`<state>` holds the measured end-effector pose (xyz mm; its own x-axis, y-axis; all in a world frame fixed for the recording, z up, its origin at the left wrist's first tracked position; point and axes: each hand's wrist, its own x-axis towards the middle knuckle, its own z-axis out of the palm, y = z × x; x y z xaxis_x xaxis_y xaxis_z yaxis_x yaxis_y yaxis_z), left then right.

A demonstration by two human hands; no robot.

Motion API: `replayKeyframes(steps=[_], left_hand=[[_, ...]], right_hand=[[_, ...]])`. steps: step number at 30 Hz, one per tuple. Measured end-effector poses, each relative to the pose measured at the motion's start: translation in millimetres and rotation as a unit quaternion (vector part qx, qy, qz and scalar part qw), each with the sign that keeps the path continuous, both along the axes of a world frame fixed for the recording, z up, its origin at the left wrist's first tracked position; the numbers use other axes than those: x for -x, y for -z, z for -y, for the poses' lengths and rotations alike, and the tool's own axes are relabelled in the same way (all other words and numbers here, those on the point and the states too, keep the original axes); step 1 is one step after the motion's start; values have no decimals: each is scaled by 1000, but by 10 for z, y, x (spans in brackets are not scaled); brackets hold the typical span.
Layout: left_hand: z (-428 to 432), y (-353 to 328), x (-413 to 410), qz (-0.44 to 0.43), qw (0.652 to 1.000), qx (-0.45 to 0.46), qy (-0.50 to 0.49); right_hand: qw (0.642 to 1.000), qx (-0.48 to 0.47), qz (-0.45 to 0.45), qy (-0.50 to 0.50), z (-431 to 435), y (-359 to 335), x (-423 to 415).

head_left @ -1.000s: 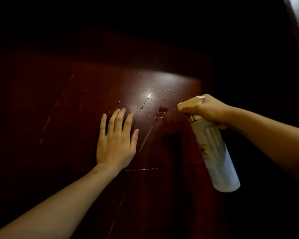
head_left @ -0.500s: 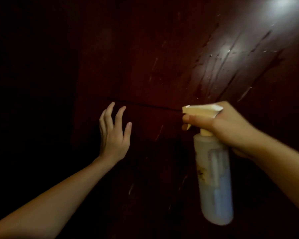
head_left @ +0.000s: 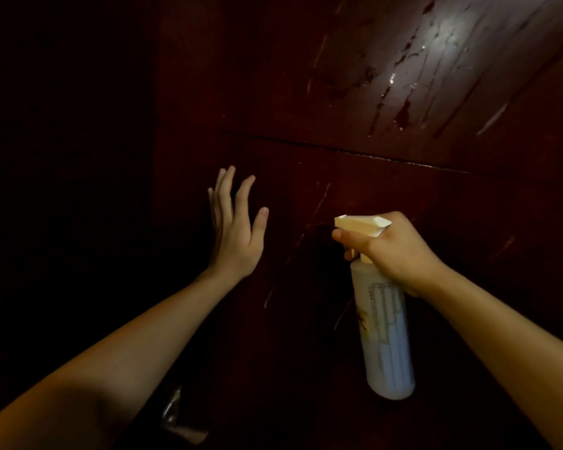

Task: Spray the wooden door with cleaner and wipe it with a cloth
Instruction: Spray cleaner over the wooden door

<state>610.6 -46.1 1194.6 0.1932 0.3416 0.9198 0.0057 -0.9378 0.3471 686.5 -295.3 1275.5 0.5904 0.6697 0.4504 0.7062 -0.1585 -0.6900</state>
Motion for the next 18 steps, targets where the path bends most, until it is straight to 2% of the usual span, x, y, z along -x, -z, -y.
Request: replayKeyframes(steps=[7, 12, 16, 18], left_hand=[[754, 107, -447, -57, 991, -113, 39], [1089, 155, -712, -31, 997, -66, 15], [1121, 159, -757, -15, 998, -60, -12], [1186, 157, -775, -7, 999, -52, -6]], right_hand=[[990, -94, -74, 76, 806, 11, -296], [991, -78, -38, 97, 1125, 178, -381], [994, -32, -46, 89, 1287, 306, -414], [993, -38, -60, 99, 1412, 325, -463]])
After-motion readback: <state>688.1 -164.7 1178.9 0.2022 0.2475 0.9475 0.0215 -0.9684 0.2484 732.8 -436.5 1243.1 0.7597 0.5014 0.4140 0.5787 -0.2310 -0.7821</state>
